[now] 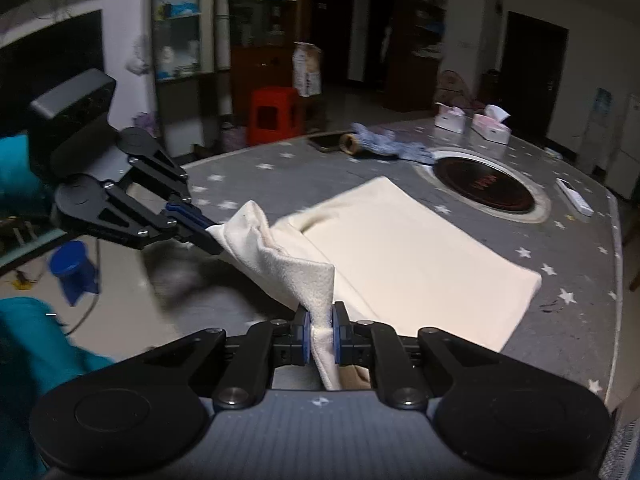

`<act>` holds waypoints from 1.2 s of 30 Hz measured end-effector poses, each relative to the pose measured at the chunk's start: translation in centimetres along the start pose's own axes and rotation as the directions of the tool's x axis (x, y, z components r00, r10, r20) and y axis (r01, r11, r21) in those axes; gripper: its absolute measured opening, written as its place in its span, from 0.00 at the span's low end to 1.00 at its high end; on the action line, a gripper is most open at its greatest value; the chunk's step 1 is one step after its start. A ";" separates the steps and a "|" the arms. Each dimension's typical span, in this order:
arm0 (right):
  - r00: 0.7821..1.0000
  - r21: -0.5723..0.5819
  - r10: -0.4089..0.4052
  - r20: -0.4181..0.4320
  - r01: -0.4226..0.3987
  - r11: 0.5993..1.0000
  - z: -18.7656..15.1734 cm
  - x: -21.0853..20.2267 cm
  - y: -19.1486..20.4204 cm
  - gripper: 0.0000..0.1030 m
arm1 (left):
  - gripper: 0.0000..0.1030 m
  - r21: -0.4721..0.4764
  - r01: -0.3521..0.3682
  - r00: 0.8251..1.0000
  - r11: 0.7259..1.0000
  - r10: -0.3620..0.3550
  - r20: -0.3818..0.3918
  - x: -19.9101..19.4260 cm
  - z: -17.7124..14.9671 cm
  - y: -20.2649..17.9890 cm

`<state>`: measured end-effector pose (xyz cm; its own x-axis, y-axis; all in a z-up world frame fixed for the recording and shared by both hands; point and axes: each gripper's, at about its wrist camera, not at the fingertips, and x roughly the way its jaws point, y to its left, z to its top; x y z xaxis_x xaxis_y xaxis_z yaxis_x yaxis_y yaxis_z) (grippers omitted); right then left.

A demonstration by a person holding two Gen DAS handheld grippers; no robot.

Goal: Fold clothes

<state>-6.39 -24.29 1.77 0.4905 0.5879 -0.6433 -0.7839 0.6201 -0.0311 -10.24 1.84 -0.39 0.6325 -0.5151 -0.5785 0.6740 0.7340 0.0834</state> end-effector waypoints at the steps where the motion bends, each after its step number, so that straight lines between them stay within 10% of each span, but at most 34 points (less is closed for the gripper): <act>1: 1.000 -0.004 0.007 0.000 -0.007 1.000 0.1 -0.6 0.5 0.09 | 0.05 0.000 -0.002 1.000 1.000 0.002 0.010 -0.6 0.3 -0.2; 12: 0.999 0.014 -0.038 0.030 0.037 0.999 4.3 -1.5 -1.9 0.08 | 0.05 0.009 -0.088 0.992 0.996 0.087 0.094 0.3 6.0 3.8; 25: 0.989 0.122 -0.133 -0.067 0.141 0.983 6.5 7.6 -11.4 0.08 | 0.05 -0.061 -0.153 0.986 0.986 0.149 -0.068 13.8 8.8 11.4; 36: 0.954 0.398 -0.256 -0.156 0.298 0.868 2.0 14.2 -16.6 0.19 | 0.17 -0.150 -0.227 0.969 0.962 0.207 -0.135 21.0 7.3 13.8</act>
<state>14.34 -25.17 -5.35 0.6093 0.3214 -0.7249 -0.3824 0.9199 0.0864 15.12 -2.07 -5.43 0.7010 -0.2873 -0.6528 0.4479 0.8896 0.0894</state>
